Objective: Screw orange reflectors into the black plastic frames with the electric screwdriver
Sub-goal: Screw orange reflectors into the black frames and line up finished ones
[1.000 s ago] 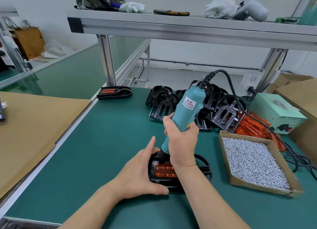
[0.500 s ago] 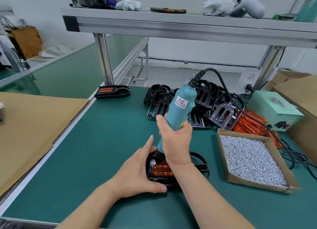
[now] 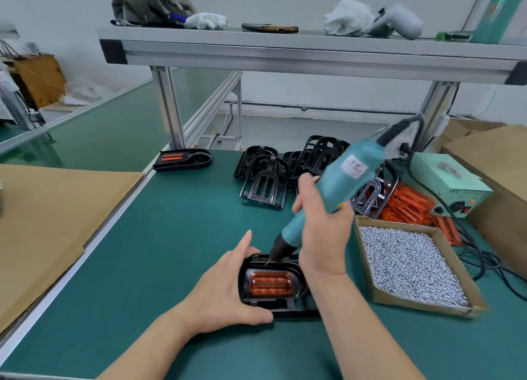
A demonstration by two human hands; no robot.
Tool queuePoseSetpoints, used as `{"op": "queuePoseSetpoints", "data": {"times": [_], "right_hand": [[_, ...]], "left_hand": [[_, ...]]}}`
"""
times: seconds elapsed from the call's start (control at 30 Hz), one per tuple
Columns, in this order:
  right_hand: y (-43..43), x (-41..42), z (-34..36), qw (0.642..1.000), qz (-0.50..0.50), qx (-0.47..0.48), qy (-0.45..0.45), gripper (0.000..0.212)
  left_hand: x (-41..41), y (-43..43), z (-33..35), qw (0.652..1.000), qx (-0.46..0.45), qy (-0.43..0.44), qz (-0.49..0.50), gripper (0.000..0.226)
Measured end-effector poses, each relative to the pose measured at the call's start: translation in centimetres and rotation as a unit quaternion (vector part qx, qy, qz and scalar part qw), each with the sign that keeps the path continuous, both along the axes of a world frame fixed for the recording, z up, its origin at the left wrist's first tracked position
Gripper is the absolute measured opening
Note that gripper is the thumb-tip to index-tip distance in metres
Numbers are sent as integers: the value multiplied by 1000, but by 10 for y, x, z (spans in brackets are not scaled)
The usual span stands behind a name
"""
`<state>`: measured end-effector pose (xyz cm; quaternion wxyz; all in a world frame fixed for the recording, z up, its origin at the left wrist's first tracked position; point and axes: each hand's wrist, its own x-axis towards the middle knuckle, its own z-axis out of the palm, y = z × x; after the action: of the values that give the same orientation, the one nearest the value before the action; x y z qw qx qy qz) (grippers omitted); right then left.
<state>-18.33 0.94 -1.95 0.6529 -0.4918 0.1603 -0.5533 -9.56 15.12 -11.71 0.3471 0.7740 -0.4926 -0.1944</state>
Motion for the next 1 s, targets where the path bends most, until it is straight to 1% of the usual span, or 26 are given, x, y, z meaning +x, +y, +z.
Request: {"op": "queuePoseSetpoints", "data": {"times": [0.03,0.1,0.2,0.33,0.37,0.43,0.5,0.57,0.73,1.0], "right_hand": [[-10,-3,4,999,-19,34,-7,15],[-34,-9,8,993,-64,97,-14,24],[-69,-23,1,974,-139,174,-25,28],[-104,-44,-19,947,-178,268,12,35],[-111,-49,-23,940,-183,287,21,33],[-123,-58,-29,929,-191,314,37,22],[-130,-66,-34,922,-197,328,60,15],[-135,-72,-39,916,-202,337,83,13],[-143,-76,-47,907,-205,350,109,20],[-143,-85,-53,911,-188,360,73,17]], "left_hand": [[0,0,-1,1000,4,-2,0,135],[0,0,-2,1000,7,-11,2,134],[0,0,-2,1000,11,-15,5,134],[0,1,0,1000,14,-14,6,135],[-1,1,0,1000,15,-14,7,136],[-1,1,1,1000,16,-14,8,137],[-2,1,1,1000,18,-14,7,137],[-2,2,2,1000,20,-13,9,138],[-2,2,2,1000,25,-10,11,136],[-2,2,2,1000,26,-13,11,134]]}}
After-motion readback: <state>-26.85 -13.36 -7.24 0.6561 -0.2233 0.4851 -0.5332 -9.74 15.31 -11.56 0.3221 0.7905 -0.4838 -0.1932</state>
